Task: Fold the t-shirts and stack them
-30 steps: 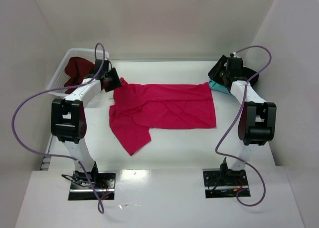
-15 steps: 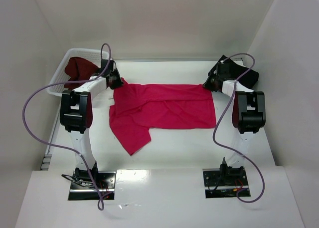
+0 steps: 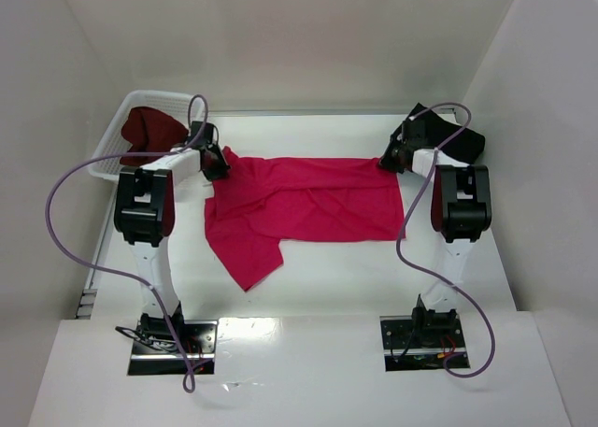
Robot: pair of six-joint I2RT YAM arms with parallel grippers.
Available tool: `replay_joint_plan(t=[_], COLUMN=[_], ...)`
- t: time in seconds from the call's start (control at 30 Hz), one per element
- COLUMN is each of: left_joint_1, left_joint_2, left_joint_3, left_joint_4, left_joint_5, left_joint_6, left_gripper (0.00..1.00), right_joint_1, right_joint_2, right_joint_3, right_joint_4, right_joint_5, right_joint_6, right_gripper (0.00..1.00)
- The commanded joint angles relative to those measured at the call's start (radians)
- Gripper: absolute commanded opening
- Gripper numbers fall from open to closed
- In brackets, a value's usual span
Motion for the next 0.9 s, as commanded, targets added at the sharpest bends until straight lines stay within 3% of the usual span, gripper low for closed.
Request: replay_joint_plan(t=[0.0, 0.3, 0.87], left_joint_1=[0.053, 0.168, 0.178], left_joint_2=[0.0, -0.037, 0.051], left_joint_3=[-0.023, -0.064, 0.123], left_joint_4=[-0.052, -0.078, -0.149], left_joint_5=[0.011, 0.026, 0.101], left_joint_6=[-0.034, -0.015, 0.126], left_gripper=[0.0, 0.0, 0.0], right_joint_1=[0.007, 0.007, 0.07], right_joint_2=[0.002, 0.046, 0.12], right_joint_3=[0.047, 0.109, 0.246], right_joint_4=[0.0, -0.037, -0.047], right_joint_5=[0.033, 0.021, -0.011], right_joint_6=[-0.001, 0.01, -0.039], right_gripper=[0.16, 0.14, 0.17])
